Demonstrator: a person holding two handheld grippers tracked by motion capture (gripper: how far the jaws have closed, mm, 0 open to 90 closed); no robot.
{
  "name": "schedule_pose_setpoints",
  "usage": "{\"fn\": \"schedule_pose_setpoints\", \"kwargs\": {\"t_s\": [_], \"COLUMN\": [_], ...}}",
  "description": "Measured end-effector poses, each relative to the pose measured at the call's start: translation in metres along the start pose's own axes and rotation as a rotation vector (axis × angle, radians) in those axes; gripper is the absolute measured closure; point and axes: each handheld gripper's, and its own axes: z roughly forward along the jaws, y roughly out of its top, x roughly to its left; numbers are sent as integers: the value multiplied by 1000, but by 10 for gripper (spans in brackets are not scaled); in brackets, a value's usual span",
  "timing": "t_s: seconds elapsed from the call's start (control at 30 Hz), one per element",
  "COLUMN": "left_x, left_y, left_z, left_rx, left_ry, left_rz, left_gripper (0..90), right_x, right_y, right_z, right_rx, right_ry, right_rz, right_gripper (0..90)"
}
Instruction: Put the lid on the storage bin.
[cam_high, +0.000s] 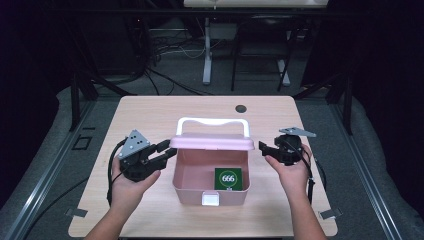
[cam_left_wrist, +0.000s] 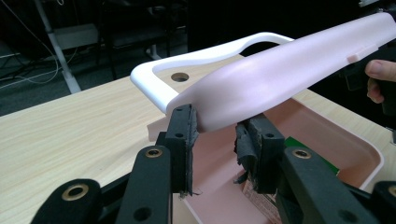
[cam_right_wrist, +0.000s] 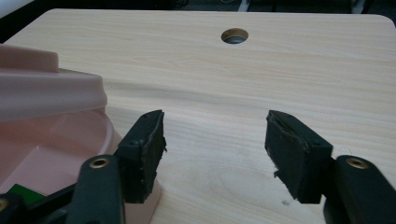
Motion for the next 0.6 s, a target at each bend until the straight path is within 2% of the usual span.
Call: {"fn": "schedule_pose_setpoints", "kwargs": {"t_s": [0.17, 0.2, 0.27, 0.4, 0.43, 0.6], "left_x": [0, 0, -1, -2, -2, -3], "left_y": [-3, -4, -5, -7, -8, -9], "left_z": [-1, -2, -2, -3, -3, -5], "left_rx": [5, 9, 5, 2, 3, 6], "left_ry": [-6, -12, -13, -15, -14, -16], "left_rz": [0, -1, -3, -9, -8, -4], "left_gripper": [664, 662, 659, 650, 650, 646], "right_x": [-3, -3, -3, -2, -2, -2], "right_y": [0, 1, 1, 0, 1, 1], "right_z": [-1, -3, -4, -2, -4, -4], "right_rx": [-1, 7, 22, -2, 26, 8], "right_ry": [14, 13, 13, 24, 29, 31], "right_rz": [7, -4, -9, -7, -13, -18], "right_gripper": [430, 454, 458, 482, 484, 492]}}
